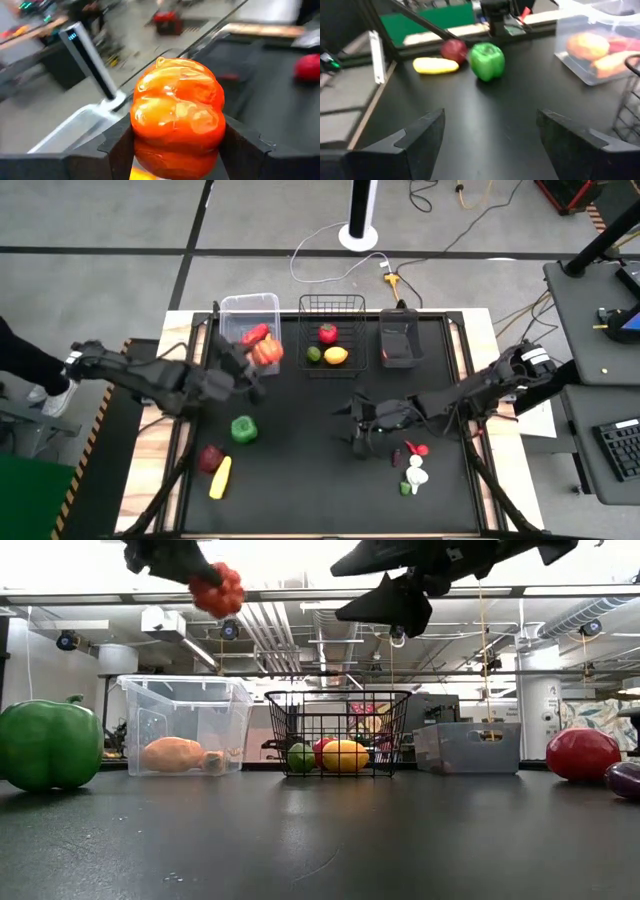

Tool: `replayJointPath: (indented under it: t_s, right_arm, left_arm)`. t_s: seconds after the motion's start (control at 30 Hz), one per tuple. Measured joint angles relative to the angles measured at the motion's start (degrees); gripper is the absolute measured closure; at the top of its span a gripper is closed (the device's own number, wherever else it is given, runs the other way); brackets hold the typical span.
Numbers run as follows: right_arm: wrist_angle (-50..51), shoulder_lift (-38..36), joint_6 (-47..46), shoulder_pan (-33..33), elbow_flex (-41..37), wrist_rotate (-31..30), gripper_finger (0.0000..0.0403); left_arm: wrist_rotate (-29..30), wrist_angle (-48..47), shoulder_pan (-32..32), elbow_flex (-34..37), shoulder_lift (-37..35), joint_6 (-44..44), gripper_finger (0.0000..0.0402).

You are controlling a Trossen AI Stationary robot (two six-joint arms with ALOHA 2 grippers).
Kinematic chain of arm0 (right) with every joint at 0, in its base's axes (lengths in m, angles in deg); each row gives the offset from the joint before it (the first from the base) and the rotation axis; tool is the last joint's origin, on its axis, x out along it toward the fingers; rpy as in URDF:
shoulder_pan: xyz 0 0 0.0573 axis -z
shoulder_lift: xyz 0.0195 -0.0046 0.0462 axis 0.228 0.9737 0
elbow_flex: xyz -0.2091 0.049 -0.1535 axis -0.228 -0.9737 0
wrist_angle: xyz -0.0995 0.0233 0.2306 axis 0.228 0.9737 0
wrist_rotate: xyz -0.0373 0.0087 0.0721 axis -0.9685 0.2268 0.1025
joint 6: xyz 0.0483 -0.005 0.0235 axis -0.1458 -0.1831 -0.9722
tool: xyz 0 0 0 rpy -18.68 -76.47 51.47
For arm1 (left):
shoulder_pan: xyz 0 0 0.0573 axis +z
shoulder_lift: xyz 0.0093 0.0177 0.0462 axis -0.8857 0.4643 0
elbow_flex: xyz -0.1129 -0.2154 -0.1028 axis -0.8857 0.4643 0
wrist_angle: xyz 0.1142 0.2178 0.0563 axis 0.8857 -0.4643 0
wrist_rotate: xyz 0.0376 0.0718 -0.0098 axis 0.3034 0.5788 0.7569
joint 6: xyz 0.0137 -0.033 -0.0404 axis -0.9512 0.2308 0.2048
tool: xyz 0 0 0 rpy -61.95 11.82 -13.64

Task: Sort produce into baskets
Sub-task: Put the pumpkin into the transparent basket

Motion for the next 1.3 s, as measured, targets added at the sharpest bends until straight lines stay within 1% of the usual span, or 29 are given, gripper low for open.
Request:
replayJointPath:
  t_s: [0.1, 0.23, 0.3, 0.47, 0.53, 0.63, 0.8, 0.97, 1.07, 1.13, 1.23, 1.3]
  right_arm:
    - [5.41, 0.11, 0.04, 0.23, 2.41, -0.97, 0.0103]
    - [10.16, 0.11, 0.16, 0.23, 4.94, -1.31, 0.0101]
    - [11.43, 0.11, 0.30, 0.23, 5.85, -1.38, 0.0102]
    - [13.19, 0.11, 1.10, 0.23, 6.73, -1.41, 0.0106]
    - [13.40, 0.11, 1.14, 0.23, 6.73, -1.43, 0.0104]
    - [14.25, 0.11, 1.15, 0.23, 6.73, -2.30, 0.0101]
    - [14.19, 0.13, 1.15, 0.46, 6.71, -2.32, 0.0100]
    - [14.19, 0.13, 1.15, 0.62, 6.67, -2.32, 0.0100]
    - [14.53, 0.13, 1.13, 0.61, 6.66, -2.32, 0.0097]
    - [15.14, 0.13, 0.80, 0.60, 6.62, -2.32, 0.0097]
    - [16.09, 0.13, 0.13, 0.60, 6.62, -2.32, 0.0099]
    - [16.48, 0.13, 0.08, 0.60, 6.60, -2.31, 0.0100]
  left_arm:
    - [-3.66, -7.73, 6.98, -3.08, 0.29, 2.29, 0.0185]
    - [-10.69, -12.02, 16.97, -5.19, 1.12, 1.63, 0.0185]
    - [-14.63, -12.19, 22.35, -5.50, 1.27, -0.75, 0.0185]
    - [-27.03, -12.63, 36.23, -5.39, 2.17, -4.28, 0.0185]
    - [-30.39, -12.57, 41.01, -5.39, 3.05, -4.56, 0.0185]
    - [-33.45, -12.56, 46.35, -5.41, 4.93, -4.62, 0.0185]
    - [-37.33, -12.89, 50.61, -7.24, 9.71, -5.26, 0.0184]
    - [-37.34, -16.16, 51.93, -11.03, 16.04, -10.90, 0.0184]
    - [-37.50, -16.48, 52.00, -12.64, 19.55, -17.69, 0.0184]
    - [-39.99, -17.10, 52.15, -12.82, 21.09, -24.03, 0.0183]
    - [-43.21, -17.31, 52.39, -12.82, 23.07, -29.39, 0.0183]
    - [-43.84, -17.58, 52.50, -12.82, 24.10, -32.62, 0.0183]
